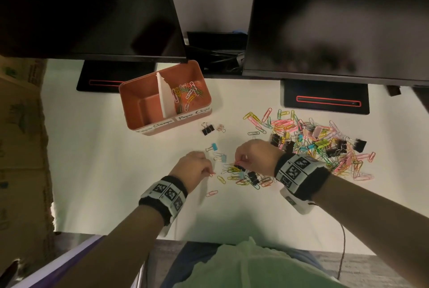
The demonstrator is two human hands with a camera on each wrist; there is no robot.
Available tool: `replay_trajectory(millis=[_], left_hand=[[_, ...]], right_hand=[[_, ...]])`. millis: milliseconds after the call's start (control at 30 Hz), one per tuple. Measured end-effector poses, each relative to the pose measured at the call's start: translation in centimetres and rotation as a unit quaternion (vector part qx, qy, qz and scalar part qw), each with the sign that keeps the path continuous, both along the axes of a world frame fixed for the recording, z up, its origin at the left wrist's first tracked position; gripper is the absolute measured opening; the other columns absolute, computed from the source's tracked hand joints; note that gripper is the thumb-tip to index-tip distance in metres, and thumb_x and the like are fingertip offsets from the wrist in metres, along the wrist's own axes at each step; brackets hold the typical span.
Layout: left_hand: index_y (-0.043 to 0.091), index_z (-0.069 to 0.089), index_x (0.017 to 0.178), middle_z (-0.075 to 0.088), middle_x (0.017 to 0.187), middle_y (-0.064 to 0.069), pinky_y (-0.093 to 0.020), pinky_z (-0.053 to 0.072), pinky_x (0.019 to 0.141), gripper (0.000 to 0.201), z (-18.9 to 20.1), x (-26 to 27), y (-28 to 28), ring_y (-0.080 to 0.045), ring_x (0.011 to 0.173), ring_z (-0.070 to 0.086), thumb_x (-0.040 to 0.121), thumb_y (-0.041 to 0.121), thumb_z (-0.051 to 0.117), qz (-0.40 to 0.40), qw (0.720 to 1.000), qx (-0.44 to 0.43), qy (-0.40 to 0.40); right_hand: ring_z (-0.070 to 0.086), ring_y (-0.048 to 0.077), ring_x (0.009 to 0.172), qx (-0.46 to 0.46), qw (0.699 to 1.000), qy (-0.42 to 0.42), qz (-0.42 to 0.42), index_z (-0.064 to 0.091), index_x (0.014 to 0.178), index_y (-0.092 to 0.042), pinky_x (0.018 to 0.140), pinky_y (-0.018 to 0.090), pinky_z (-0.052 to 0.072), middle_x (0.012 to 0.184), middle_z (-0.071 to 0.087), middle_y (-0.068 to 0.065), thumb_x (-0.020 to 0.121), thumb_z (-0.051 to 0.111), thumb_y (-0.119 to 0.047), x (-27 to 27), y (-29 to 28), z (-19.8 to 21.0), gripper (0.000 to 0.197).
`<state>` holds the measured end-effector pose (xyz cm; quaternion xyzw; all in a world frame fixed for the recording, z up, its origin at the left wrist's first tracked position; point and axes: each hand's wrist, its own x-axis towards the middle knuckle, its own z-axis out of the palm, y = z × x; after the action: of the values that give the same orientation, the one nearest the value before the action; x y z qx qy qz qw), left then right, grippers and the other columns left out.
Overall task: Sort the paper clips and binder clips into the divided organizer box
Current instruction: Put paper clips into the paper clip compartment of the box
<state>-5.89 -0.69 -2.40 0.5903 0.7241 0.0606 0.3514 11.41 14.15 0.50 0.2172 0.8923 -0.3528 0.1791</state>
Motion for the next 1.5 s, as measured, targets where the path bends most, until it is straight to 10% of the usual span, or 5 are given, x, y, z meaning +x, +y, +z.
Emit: replay_trajectory(millis=[533, 767, 1500], left_hand=[[0.011, 0.063, 0.093, 0.051, 0.096, -0.002, -0.029, 0.043, 0.085, 0.011, -0.3, 1.0, -1.1, -0.018, 0.094, 0.048, 0.090, 0.016, 0.054, 0.018, 1.000, -0.016, 0.002], [0.014, 0.064, 0.097, 0.054, 0.087, 0.004, -0.024, 0.044, 0.077, 0.013, 0.2, 2.7, -1.3, -0.010, 0.081, 0.051, 0.084, 0.015, 0.061, -0.003, 0.995, 0.026, -0.093], [0.016, 0.058, 0.102, 0.060, 0.088, 0.000, -0.031, 0.046, 0.080, 0.017, -0.8, 2.2, -0.8, -0.017, 0.084, 0.053, 0.085, 0.014, 0.059, 0.099, 0.993, 0.015, -0.059]], right_hand=[[0.057, 0.028, 0.108, 0.033, 0.997, -0.007, -0.075, 0.048, 0.130, -0.014, 0.092, 0.037, 0.047, 0.118, 0.062, 0.013, 0.094, 0.049, -0.017, 1.5, -2.5, -1.7, 0.037], [0.059, 0.031, 0.101, 0.044, 0.999, -0.012, -0.009, 0.048, 0.128, -0.019, 0.087, 0.043, 0.049, 0.107, 0.066, 0.013, 0.090, 0.052, -0.020, 0.2, -3.3, -1.9, 0.038], [0.056, 0.026, 0.096, 0.018, 0.998, 0.008, -0.065, 0.060, 0.101, -0.006, 0.085, 0.036, 0.046, 0.103, 0.061, 0.011, 0.089, 0.055, -0.012, -0.4, -2.7, -2.6, 0.014]])
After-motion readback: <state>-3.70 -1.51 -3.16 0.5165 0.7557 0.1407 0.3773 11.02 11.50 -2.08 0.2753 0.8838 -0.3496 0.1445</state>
